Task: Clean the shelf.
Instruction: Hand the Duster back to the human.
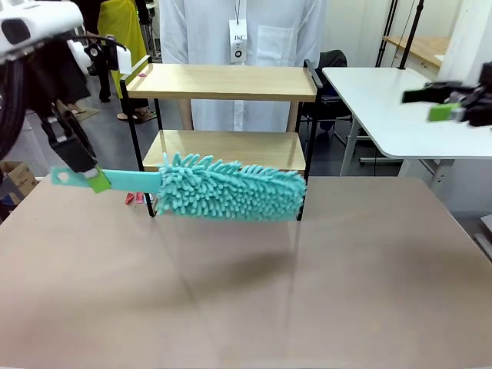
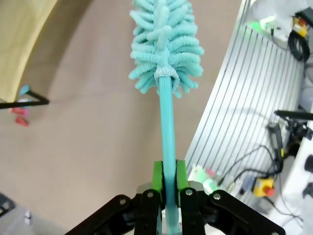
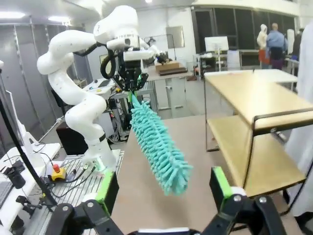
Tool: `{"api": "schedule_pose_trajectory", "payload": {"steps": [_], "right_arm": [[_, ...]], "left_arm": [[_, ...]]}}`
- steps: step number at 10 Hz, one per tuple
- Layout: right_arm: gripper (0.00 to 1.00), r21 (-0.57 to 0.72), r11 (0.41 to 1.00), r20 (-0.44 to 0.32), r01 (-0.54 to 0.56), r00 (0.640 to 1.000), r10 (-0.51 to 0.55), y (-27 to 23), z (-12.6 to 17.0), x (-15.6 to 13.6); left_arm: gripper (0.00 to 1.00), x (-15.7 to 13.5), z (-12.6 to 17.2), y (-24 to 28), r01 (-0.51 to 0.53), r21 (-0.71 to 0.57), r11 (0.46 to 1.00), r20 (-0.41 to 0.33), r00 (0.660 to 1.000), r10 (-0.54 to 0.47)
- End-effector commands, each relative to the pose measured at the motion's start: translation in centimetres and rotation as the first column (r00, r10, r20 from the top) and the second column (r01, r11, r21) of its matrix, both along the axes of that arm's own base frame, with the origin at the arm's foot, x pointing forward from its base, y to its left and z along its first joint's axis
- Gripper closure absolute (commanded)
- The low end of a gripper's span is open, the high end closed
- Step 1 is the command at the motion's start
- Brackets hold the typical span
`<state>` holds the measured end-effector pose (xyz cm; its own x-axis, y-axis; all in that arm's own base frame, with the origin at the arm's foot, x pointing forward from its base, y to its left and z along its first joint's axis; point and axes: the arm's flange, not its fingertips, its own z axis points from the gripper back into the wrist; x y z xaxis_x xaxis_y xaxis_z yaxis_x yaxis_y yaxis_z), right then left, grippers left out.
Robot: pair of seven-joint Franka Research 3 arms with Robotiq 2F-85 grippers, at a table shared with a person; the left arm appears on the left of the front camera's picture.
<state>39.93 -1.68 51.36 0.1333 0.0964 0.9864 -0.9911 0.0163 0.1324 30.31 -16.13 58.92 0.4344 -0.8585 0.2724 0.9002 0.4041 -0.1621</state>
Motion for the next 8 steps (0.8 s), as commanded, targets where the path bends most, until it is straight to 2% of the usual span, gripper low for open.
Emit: {"api": "schedule_pose_trajectory", "payload": {"steps": [1, 3, 4, 5, 6, 7, 8], "right_arm": [[0.0, -0.027, 0.998, -0.027, 0.05, 0.998, -0.051, 3.8, -1.8, -0.6], [0.0, -0.044, 0.995, -0.077, 0.092, 0.992, -0.095, 5.4, -4.5, 0.3], [0.0, -0.044, 0.999, -0.038, 0.02, 0.999, -0.021, 3.8, -2.9, -0.6], [0.0, -0.044, 0.999, -0.038, 0.02, 0.999, -0.021, 3.8, -2.9, -0.6], [0.0, -0.044, 0.999, -0.038, 0.02, 0.999, -0.021, 3.8, -2.9, -0.6], [0.0, -0.044, 0.999, -0.038, 0.02, 0.999, -0.021, 3.8, -2.9, -0.6], [0.0, -0.049, 0.998, -0.047, 0.035, 0.998, -0.038, 4.4, -3.7, -0.5]], "left_arm": [[0.87, -0.7, -2.1, 0.5, 0.042, -0.125, 0.991, 0.056, 0.998, -0.035], [0.87, -0.6, -3.6, 0.0, 0.076, -0.171, 0.982, 0.081, 0.995, -0.063], [0.87, -0.8, -3.2, 0.7, 0.104, -0.18, 0.978, 0.048, 0.994, -0.097], [0.87, -0.5, -2.7, -0.2, 0.023, -0.11, 0.994, 0.056, 0.998, -0.017], [0.87, -0.5, -2.7, -0.2, 0.023, -0.11, 0.994, 0.056, 0.998, -0.017], [0.87, -0.6, -3.3, -0.2, 0.051, -0.127, 0.991, 0.054, 0.998, -0.044], [0.87, -0.2, -3.4, -0.6, 0.101, -0.228, 0.968, 0.111, 0.991, -0.077]]}}
